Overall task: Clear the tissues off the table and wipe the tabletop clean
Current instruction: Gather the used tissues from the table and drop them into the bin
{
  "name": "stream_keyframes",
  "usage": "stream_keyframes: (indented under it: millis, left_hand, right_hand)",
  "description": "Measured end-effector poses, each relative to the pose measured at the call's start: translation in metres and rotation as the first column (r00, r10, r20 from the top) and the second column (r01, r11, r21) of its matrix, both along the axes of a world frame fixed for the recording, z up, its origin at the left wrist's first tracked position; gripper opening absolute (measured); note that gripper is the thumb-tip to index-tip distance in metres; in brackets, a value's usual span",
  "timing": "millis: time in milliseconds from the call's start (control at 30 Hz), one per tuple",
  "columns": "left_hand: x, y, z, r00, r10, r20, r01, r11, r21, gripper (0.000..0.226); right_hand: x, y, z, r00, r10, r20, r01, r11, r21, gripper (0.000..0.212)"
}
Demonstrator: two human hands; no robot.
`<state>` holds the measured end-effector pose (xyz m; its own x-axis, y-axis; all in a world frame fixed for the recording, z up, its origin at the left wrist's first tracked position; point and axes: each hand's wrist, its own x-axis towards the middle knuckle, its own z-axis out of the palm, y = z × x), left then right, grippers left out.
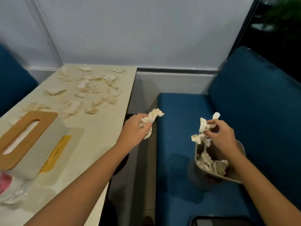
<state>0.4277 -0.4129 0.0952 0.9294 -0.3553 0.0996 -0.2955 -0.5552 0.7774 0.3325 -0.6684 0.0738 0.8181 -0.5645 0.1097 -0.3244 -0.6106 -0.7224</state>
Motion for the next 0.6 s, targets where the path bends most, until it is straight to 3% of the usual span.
stream_keyframes:
  millis: [233, 433, 600]
  left_hand:
    - [0.016, -0.109, -0.04, 0.958, -0.25, -0.142, 0.258, 0.965, 0.043, 0.03]
    - [0.021, -0.183, -0.079, 0.893, -0.367, -0.259, 0.393, 0.918, 0.057, 0.034]
    - [0.013, -0.228, -0.111, 0.821, -0.428, -0.378, 0.491, 0.867, 0.085, 0.039]
  right_hand:
    - [-0.024, -0.075, -0.09, 0.947, -0.244, -0.21, 0.255, 0.966, 0.029, 0.028]
    - [-0.027, -0.098, -0.134, 0.861, -0.203, -0.466, 0.299, 0.944, 0.141, 0.045]
    - [-0.03, -0.114, -0.137, 0.856, -0.321, -0.405, 0.406, 0.902, 0.145, 0.041]
